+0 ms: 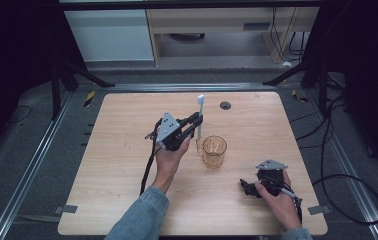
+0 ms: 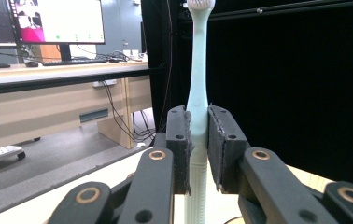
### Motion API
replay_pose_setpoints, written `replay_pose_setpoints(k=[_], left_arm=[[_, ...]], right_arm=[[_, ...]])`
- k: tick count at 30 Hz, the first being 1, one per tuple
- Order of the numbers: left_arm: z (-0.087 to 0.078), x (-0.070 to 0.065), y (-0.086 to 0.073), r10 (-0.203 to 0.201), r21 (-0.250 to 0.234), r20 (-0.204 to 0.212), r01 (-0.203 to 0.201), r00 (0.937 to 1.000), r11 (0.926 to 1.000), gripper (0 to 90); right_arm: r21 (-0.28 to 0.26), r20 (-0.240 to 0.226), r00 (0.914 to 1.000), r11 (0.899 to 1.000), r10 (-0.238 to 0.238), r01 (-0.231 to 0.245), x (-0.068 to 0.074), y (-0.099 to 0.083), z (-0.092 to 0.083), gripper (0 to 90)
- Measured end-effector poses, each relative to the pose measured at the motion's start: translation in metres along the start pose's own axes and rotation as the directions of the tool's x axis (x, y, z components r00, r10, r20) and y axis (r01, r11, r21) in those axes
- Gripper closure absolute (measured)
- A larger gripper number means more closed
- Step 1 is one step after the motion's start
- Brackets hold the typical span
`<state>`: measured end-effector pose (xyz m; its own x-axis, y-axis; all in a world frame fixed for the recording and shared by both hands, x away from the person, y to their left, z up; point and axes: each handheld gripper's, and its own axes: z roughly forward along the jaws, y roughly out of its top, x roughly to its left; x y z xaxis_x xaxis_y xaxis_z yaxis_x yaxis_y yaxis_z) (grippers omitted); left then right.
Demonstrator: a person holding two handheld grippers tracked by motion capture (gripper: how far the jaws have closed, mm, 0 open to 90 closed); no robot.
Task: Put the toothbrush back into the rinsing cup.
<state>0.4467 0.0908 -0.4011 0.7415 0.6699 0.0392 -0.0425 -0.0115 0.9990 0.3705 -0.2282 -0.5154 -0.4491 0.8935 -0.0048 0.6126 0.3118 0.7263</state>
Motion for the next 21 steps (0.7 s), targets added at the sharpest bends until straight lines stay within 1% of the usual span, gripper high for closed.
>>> replay_pose_setpoints(k=[4, 7, 13, 21], left_arm=[[0.0011, 0.0009, -0.0025, 0.014, 0.009, -0.003, -0.014, 0.9999, 0.9999, 78.5], [0.0020, 0.0012, -0.0040, 0.016, 0.012, 0.002, -0.016, 0.9999, 0.9998, 78.5], [0.0053, 0.0005, -0.0080, 0.014, 0.008, 0.010, -0.014, 0.9999, 0.9999, 78.6], [0.0049, 0.0023, -0.0099, 0.008, 0.000, 0.007, -0.008, 0.9999, 1.0000, 78.5]], right_arm=[[0.000, 0.000, 1.0000, 1.000, -0.001, 0.001, -0.0001, 0.0000, 0.0000, 0.8], [-0.001, 0.000, 1.0000, 1.000, -0.003, 0.003, -0.0002, 0.0000, 0.0000, 0.8], [0.000, 0.001, 1.0000, 1.000, -0.001, 0.001, 0.0000, 0.0000, -0.0001, 0.8], [0.000, 0.001, 1.0000, 1.000, -0.001, 0.001, 0.0000, 0.0000, -0.0001, 0.8]])
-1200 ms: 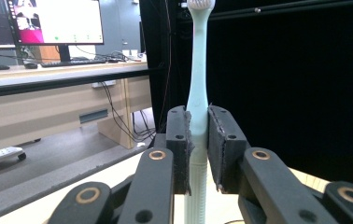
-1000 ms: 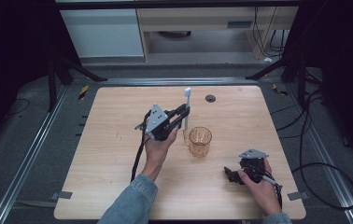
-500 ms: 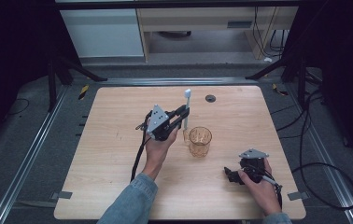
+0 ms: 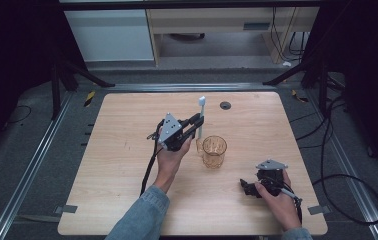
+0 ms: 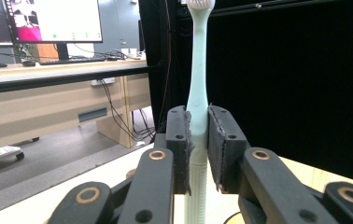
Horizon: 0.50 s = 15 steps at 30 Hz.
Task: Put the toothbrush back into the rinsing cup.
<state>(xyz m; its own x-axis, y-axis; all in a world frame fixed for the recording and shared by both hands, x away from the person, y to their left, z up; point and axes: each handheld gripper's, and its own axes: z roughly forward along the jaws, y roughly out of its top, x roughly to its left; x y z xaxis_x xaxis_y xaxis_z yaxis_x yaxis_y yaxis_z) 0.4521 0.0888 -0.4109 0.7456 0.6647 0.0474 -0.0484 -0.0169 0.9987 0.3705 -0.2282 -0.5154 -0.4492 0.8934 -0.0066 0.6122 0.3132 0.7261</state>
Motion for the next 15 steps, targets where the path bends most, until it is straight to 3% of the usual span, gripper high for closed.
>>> replay_pose_setpoints(k=[15], left_arm=[[0.0030, -0.0028, -0.0091, 0.000, 0.007, 0.004, -0.001, 1.0000, 1.0000, 78.5]], right_arm=[[0.001, 0.001, 1.0000, 1.000, -0.001, 0.001, -0.0001, 0.0001, -0.0001, 0.8]])
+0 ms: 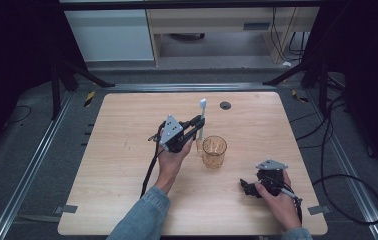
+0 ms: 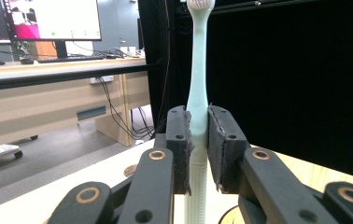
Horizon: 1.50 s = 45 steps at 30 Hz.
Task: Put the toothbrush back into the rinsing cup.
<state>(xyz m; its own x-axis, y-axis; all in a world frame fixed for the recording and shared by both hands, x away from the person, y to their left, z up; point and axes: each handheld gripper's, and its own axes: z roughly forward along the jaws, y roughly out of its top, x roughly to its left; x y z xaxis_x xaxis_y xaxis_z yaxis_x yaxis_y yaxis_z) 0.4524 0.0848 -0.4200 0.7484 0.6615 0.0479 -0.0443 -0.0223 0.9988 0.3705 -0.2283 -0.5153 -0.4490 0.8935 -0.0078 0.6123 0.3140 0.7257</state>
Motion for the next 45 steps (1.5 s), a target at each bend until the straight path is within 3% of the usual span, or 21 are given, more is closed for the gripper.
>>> replay_pose_setpoints(k=[45], left_arm=[[0.004, -0.002, -0.037, -0.035, 0.067, -0.011, 0.036, 0.9993, 0.9971, 78.4]], right_arm=[[-0.001, 0.000, 1.0000, 1.000, 0.000, 0.000, 0.000, 0.000, 0.000, 0.7]])
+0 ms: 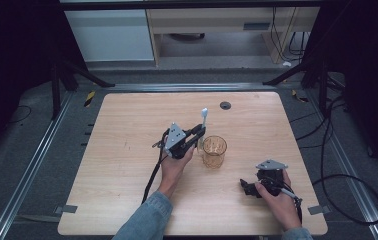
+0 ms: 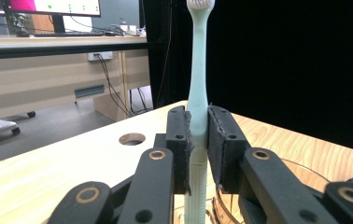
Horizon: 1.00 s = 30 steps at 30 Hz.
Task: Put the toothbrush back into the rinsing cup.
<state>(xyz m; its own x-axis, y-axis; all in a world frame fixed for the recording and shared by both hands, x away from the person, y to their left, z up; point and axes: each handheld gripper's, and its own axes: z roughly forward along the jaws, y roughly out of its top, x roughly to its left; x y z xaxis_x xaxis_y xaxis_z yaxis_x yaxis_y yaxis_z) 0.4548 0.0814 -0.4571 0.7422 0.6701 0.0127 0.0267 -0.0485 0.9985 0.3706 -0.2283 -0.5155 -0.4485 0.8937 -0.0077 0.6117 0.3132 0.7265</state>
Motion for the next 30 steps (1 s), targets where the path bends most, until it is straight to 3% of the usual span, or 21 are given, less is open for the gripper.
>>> replay_pose_setpoints(k=[14, 30], left_arm=[[0.000, -0.001, -0.008, -0.016, 0.001, 0.002, 0.016, 0.9999, 0.9999, 78.4], [-0.001, -0.003, -0.018, -0.005, 0.021, -0.004, 0.005, 1.0000, 0.9998, 78.2]], right_arm=[[0.000, 0.000, 1.0000, 1.000, 0.000, 0.000, 0.000, 0.000, 0.000, 0.7], [0.000, 0.000, 1.0000, 1.000, 0.001, -0.001, 0.000, 0.000, 0.000, 0.7]])
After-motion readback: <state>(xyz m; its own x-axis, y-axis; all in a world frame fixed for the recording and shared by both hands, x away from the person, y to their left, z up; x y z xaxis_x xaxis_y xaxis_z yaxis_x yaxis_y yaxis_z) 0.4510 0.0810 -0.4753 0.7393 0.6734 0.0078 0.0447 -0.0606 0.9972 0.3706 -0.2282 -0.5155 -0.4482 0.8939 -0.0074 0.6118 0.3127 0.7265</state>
